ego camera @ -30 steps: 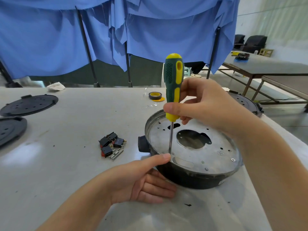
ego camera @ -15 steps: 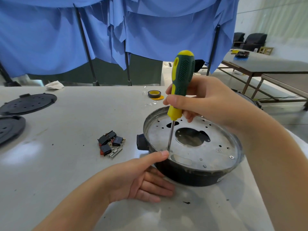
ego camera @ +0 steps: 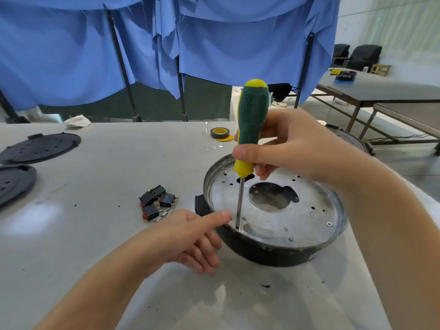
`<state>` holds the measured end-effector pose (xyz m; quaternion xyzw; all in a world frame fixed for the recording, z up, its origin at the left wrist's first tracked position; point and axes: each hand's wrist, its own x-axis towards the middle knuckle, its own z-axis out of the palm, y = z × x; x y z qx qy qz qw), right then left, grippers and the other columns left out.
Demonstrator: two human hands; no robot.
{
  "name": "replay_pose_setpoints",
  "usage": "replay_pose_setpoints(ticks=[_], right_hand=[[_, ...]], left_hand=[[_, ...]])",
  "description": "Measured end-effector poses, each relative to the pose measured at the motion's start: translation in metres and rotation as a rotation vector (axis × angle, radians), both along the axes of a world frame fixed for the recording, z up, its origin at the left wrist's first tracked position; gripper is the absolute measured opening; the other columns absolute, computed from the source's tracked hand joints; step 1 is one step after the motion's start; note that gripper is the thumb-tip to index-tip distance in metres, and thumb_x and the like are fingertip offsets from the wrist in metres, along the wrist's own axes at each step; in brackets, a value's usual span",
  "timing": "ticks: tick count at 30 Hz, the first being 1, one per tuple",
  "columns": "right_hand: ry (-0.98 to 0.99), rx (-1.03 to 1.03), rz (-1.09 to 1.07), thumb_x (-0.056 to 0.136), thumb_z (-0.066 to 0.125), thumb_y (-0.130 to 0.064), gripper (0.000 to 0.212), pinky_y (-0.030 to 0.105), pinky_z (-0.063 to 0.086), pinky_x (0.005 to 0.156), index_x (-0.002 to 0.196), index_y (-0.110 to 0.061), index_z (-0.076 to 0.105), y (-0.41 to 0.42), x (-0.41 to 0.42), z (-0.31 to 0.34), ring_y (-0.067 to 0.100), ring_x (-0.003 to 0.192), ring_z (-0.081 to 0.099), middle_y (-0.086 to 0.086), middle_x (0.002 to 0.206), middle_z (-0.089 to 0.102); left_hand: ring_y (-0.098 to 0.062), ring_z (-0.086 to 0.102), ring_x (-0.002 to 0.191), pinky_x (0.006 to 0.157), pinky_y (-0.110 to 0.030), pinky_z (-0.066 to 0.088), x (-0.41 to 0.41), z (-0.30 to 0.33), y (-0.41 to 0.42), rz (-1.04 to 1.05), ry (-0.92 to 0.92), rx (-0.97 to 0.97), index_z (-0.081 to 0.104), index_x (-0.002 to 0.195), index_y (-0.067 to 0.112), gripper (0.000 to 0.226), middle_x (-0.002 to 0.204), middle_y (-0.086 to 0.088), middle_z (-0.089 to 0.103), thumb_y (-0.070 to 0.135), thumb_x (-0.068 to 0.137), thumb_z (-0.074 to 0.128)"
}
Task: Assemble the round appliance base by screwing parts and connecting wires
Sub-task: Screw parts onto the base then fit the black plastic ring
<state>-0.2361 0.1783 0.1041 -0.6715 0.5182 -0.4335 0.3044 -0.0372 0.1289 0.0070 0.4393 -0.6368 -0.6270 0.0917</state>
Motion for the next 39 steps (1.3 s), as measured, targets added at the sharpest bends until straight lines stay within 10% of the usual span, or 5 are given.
replay_pose_setpoints(ticks=[11, 18, 23, 32, 39], right_hand=[[0.232, -0.245, -0.277, 0.064, 0.08, -0.054, 0.039, 0.019, 0.052, 0.055, 0.074, -0.026, 0.055, -0.004, 0.009, -0.008, 0.003, 0.054, 0.053, -0.004, 0.069, 0.063], [0.239, -0.177, -0.206, 0.068, 0.079, -0.045, 0.038, 0.037, 0.057, 0.058, 0.085, -0.016, 0.061, 0.0, 0.002, -0.001, 0.018, 0.064, 0.065, 0.003, 0.075, 0.068], [0.248, -0.187, -0.21, 0.061, 0.08, -0.053, 0.049, 0.033, 0.054, 0.056, 0.088, -0.018, 0.058, 0.0, 0.005, -0.003, 0.016, 0.063, 0.063, 0.004, 0.076, 0.067], [0.285, -0.262, -0.371, 0.055, 0.075, -0.068, 0.051, 0.01, 0.036, 0.051, 0.07, -0.027, 0.047, -0.009, 0.015, -0.015, -0.001, 0.054, 0.046, -0.018, 0.058, 0.051], [-0.217, -0.073, 0.096, 0.082, 0.063, -0.02, 0.049, 0.033, 0.056, 0.086, 0.129, -0.021, 0.049, 0.002, -0.005, 0.002, 0.014, 0.107, 0.065, -0.003, 0.116, 0.068]], left_hand=[[-0.002, 0.07, 0.078, 0.069, -0.022, 0.057, -0.006, 0.051, 0.008, 0.019, 0.125, -0.694, 0.071, 0.083, 0.03, 0.045, 0.082, 0.018, 0.072, 0.06, 0.049, 0.073], [-0.004, 0.071, 0.08, 0.08, -0.022, 0.055, -0.027, 0.081, -0.01, -0.252, -0.002, -0.701, 0.076, 0.087, 0.028, 0.023, 0.08, 0.015, 0.075, 0.037, 0.067, 0.081], [0.005, 0.062, 0.062, 0.053, -0.007, 0.044, -0.032, 0.088, -0.016, -0.265, -0.045, -0.777, 0.073, 0.075, 0.031, 0.027, 0.062, 0.016, 0.068, 0.053, 0.06, 0.077], [-0.027, 0.067, 0.079, 0.074, -0.038, 0.056, -0.034, 0.083, -0.02, -0.145, 0.172, -0.844, 0.071, 0.083, 0.012, 0.041, 0.079, -0.008, 0.071, 0.038, 0.055, 0.087], [-0.013, 0.07, 0.101, 0.084, -0.023, 0.055, -0.031, 0.082, -0.022, -0.325, 0.272, -0.527, 0.066, 0.116, 0.014, 0.039, 0.105, 0.002, 0.075, 0.019, 0.078, 0.069]])
